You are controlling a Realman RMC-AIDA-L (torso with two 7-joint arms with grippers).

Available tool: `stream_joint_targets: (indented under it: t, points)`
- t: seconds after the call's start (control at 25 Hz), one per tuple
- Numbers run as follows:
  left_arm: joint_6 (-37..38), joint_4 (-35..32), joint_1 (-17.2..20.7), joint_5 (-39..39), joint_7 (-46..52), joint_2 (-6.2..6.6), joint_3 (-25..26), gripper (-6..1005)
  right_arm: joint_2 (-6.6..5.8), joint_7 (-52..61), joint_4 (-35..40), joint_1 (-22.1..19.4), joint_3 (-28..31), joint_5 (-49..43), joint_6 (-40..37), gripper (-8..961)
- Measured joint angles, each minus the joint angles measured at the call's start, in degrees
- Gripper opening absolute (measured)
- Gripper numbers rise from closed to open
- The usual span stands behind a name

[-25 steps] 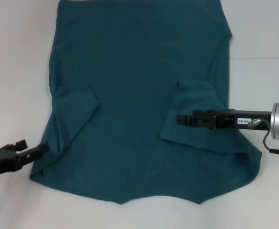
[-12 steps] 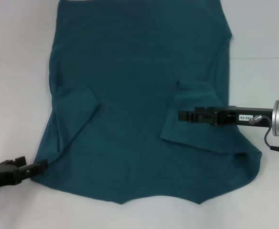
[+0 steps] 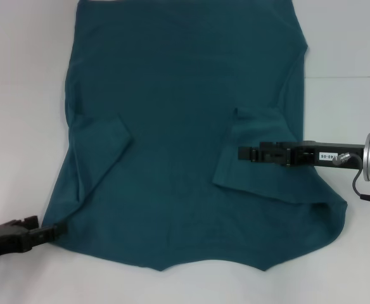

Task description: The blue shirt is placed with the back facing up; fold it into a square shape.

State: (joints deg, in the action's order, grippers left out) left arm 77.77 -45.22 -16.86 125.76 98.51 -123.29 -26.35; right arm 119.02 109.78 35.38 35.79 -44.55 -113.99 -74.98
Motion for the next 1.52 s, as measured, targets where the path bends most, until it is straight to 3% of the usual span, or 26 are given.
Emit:
stream_joint_targets:
  t: [0.88, 1.52]
  points:
    - [3.26, 0.20, -4.60, 3.35, 1.79, -0.53, -3.95, 900, -0.26, 0.44, 0.06, -0.45, 0.63, 0.09, -0.34, 911]
    - [1.35, 0.56, -6.31, 3.39, 3.30, -0.55, -4.21, 747, -0.38, 0.23, 0.07, -0.57, 1.45, 0.08, -0.34, 911]
